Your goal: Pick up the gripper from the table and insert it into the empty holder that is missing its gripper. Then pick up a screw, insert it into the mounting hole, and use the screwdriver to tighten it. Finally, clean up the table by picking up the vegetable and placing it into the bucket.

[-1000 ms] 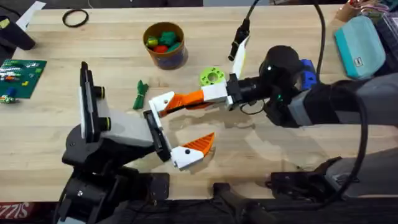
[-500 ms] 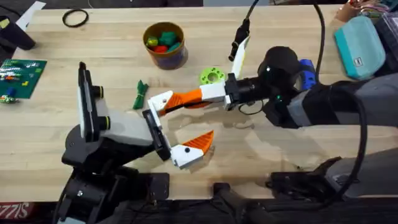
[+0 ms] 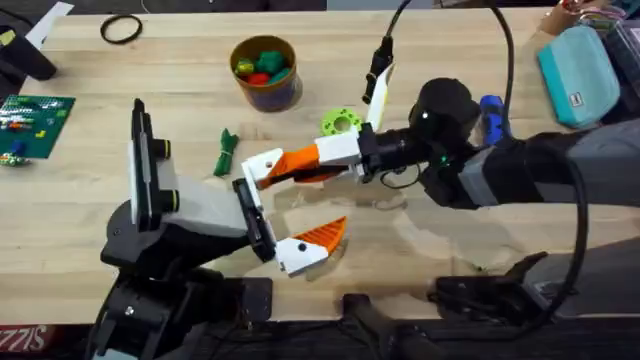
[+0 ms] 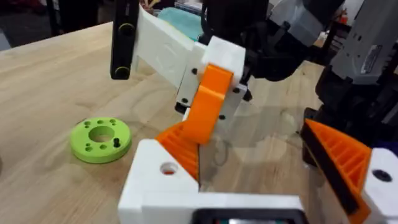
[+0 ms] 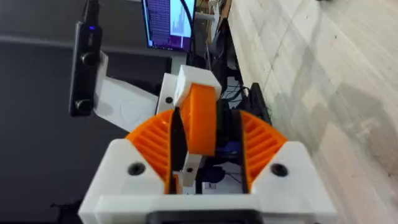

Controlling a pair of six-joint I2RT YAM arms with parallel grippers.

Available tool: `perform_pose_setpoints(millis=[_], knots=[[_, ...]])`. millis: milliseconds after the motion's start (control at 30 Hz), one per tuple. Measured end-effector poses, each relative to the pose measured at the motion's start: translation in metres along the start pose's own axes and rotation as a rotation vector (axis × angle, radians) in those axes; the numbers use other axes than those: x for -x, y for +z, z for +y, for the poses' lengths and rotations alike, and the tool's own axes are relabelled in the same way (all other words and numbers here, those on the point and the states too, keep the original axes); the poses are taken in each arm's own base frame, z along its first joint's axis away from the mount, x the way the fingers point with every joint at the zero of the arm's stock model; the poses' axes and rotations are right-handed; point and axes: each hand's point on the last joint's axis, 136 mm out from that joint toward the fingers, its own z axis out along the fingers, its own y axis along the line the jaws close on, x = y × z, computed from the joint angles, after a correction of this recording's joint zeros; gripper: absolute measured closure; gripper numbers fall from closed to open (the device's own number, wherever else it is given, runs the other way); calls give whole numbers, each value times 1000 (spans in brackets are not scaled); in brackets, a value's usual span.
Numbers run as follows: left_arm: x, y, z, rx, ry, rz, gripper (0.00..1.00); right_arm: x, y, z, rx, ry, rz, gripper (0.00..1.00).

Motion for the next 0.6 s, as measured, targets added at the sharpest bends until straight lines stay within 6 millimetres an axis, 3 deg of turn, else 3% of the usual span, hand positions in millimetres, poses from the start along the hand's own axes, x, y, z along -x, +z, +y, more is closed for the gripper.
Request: perform_pose_setpoints(millis=[167,200,233,600], knots=[[0,0,0,-1,0,0,14,0,0,0,0,4,0,354],[0,0,-1,-3,0,0,15,1,-2,1,4,25,1,56],[0,0,-1,-3,0,0,15,2,-4,2,9,17,-1,22],[0,0,-1,-3,0,1,14,39,-63,2,18,8,-114,6]])
